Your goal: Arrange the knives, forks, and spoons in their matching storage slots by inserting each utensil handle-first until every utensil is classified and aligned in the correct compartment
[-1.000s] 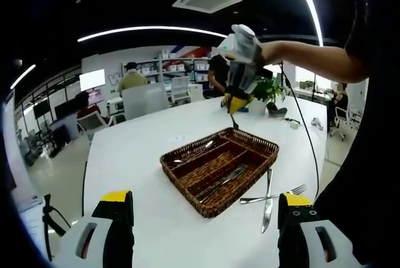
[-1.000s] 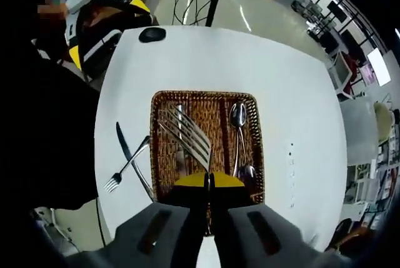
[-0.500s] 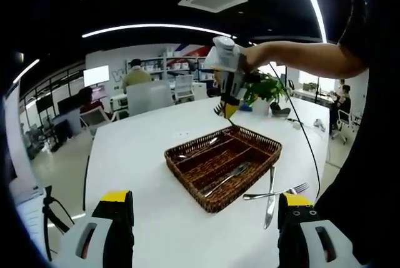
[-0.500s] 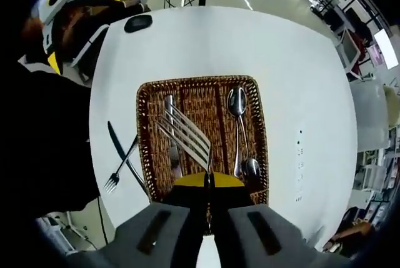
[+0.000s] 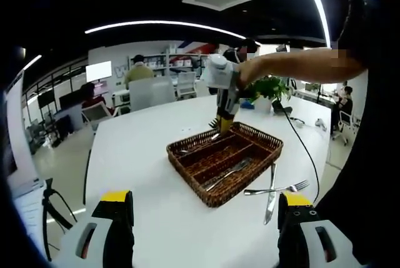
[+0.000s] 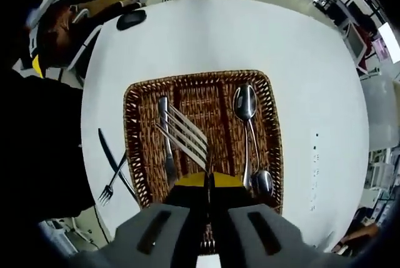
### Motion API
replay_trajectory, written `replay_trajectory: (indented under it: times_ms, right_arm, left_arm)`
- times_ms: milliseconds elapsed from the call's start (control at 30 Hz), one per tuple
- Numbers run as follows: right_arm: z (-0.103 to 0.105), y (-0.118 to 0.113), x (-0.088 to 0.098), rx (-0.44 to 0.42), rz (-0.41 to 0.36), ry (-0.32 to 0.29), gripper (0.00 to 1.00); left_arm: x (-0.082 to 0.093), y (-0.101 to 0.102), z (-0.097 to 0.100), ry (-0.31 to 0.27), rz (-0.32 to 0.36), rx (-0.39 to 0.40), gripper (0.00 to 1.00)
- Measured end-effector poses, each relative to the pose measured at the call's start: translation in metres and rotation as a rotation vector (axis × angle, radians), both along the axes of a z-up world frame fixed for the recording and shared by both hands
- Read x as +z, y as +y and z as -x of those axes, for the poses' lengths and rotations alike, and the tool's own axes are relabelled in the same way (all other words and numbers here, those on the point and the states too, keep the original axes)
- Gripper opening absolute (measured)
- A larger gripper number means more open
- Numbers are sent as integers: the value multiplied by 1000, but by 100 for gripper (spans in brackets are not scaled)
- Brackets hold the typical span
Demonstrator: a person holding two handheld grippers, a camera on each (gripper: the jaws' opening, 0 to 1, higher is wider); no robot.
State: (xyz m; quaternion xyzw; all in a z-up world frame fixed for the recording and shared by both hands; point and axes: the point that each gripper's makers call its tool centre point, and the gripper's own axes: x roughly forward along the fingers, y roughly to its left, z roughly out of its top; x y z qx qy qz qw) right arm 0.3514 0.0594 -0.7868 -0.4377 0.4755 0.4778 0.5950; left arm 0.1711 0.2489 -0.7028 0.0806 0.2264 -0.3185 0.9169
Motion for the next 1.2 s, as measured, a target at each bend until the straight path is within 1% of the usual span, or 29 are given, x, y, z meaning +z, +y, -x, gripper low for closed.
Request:
replay_trajectory:
  times_ms: [200, 233, 333, 467, 567, 667, 700, 800, 833, 867, 900, 1000, 1067, 1100, 1133, 1167, 1200]
  right_arm:
    - [-14, 7, -25, -29, -32, -32, 0]
    - [-13, 11, -29, -33, -45, -28, 0]
    - [-14, 17, -38, -30, -51, -38, 0]
    - [-17, 25, -50, -32, -73, -67, 0]
    - [-20, 28, -56, -38, -84, -93, 0]
    - [-24, 31, -62, -36, -102, -134, 0]
    - [-23, 33, -64, -31, -112, -126, 0]
    - [-23, 36, -68, -20, -122, -151, 0]
    - [-23, 38, -69, -5, -123, -171, 0]
    - [-22, 37, -70, -7, -120, -172, 0]
    - [-23, 37, -74, 10, -121, -200, 0]
    - [-24, 37, -79, 27, -136, -248, 0]
    - [-26, 38, -76, 37, -154, -288, 0]
    - [-25, 38, -77, 37, -152, -292, 0]
    - [-26, 38, -76, 51, -158, -309, 0]
    - [-24, 39, -76, 87, -166, -338, 0]
    - [-24, 39, -76, 88, -168, -340, 0]
  left_arm:
    - [-4, 7, 7, 24, -7, 17, 100]
    - [-5, 9, 9, 28, -9, 20, 100]
    - [-6, 13, 11, 35, -14, 28, 100]
    - [-8, 17, 14, 43, -17, 43, 100]
    - [-8, 19, 15, 44, -19, 49, 100]
    - [-7, 18, 15, 43, -19, 51, 100]
    - [-7, 18, 15, 42, -19, 52, 100]
    - [-6, 18, 15, 43, -17, 53, 100]
    - [-7, 18, 15, 44, -19, 52, 100]
    - [-7, 18, 15, 44, -20, 51, 100]
    - [-7, 18, 14, 45, -23, 49, 100]
    - [-6, 16, 13, 44, -23, 48, 100]
    - [-6, 16, 12, 44, -24, 46, 100]
    - [-6, 15, 11, 45, -24, 45, 100]
    - [-6, 13, 11, 47, -25, 42, 100]
    - [-6, 11, 10, 48, -26, 38, 100]
    - [-5, 7, 8, 46, -27, 28, 100]
